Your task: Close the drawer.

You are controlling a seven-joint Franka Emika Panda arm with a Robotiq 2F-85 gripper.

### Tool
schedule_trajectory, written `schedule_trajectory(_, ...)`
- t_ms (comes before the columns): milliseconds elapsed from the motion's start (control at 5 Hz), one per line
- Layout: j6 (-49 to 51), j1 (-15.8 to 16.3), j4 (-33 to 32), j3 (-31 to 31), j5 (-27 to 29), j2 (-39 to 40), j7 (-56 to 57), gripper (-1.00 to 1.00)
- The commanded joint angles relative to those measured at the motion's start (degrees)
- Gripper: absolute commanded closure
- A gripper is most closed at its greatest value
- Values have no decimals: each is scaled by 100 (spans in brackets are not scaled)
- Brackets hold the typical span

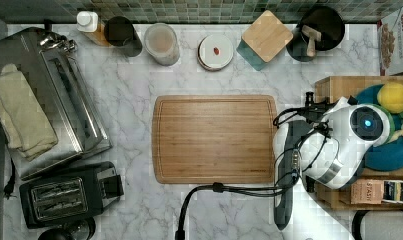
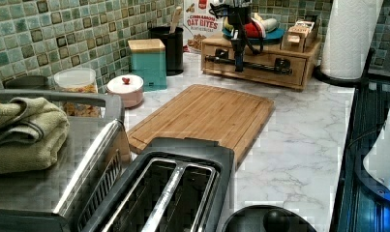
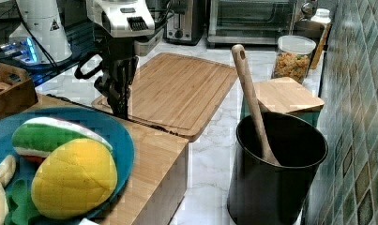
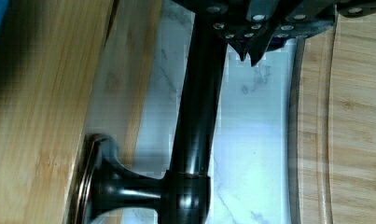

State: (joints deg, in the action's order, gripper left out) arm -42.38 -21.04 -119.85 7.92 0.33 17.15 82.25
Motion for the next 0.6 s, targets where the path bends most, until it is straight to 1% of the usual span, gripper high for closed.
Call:
schedule_trajectory(200, -99, -688, 731, 699, -71, -111, 343, 100)
schedule_trajectory(600, -98, -695, 729, 691, -73, -112, 338, 100)
